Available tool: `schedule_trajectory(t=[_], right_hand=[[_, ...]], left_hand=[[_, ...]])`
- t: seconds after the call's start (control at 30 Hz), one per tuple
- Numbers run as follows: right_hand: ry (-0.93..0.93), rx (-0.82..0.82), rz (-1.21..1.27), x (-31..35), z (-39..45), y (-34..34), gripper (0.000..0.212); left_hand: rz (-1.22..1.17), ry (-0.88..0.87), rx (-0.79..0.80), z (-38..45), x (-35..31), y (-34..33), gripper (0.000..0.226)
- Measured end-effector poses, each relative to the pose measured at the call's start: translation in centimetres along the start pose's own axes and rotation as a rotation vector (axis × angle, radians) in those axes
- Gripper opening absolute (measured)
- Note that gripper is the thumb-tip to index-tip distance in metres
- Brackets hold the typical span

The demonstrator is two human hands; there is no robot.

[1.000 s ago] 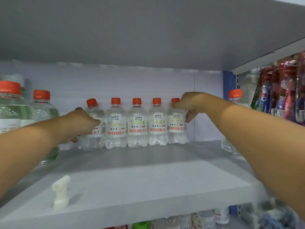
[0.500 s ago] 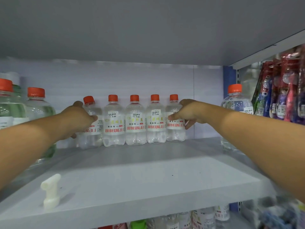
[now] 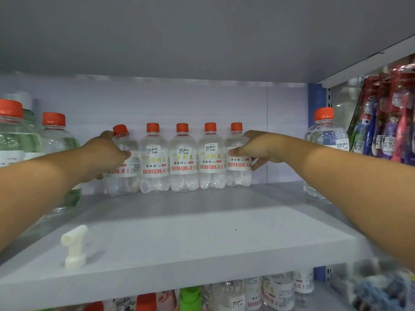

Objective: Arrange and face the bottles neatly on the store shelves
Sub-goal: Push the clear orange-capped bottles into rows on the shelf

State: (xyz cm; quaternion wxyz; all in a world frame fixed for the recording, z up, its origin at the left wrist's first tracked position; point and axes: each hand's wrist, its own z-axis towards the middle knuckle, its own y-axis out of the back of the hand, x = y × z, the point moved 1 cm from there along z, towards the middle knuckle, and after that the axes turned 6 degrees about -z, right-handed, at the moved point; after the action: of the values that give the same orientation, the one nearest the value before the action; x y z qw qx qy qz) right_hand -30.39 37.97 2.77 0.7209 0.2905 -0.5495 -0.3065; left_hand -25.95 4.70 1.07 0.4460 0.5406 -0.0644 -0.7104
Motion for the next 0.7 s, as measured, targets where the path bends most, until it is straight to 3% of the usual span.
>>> schedule_trajectory(t=[0.13,0.23,0.33,0.47,0.57,0.63,0.7], right_hand=[[0.026,-0.09,0.079,0.5,-0.6,0.2,0.05],[0.027,-0.116,0.079,0.7,-0.7,0.3,0.037],[0.009,-0.089,0.065,0.9,-0.9,0.1,0.046],[0.06,-0.194,-0.153,2.3,-3.0,1.7,0.074],[0.206,-0.465,-0.167,3.5,-7.1,6.2,0.054],[0.121,-0.564,-0.374,2.6,-10.2,9.1,0.047],[-0.082,-0.545,-0.678,0.7,-12.3,10.5,0.072]], left_hand=[[-0.009,0.0,0.003,-0.1,0.1,-0.3,0.068],[0.001,-0.003,0.003,-0.1,0.0,-0.5,0.067],[-0.005,0.005,0.011,-0.1,0.2,-0.4,0.069],[-0.027,0.019,0.009,-0.2,0.2,-0.3,0.072],[-0.03,0.004,-0.003,-0.1,-0.1,-0.3,0.076],[-0.015,0.001,-0.01,0.2,-0.3,-0.1,0.076],[0.015,0.021,-0.002,0.5,-0.3,0.0,0.077]])
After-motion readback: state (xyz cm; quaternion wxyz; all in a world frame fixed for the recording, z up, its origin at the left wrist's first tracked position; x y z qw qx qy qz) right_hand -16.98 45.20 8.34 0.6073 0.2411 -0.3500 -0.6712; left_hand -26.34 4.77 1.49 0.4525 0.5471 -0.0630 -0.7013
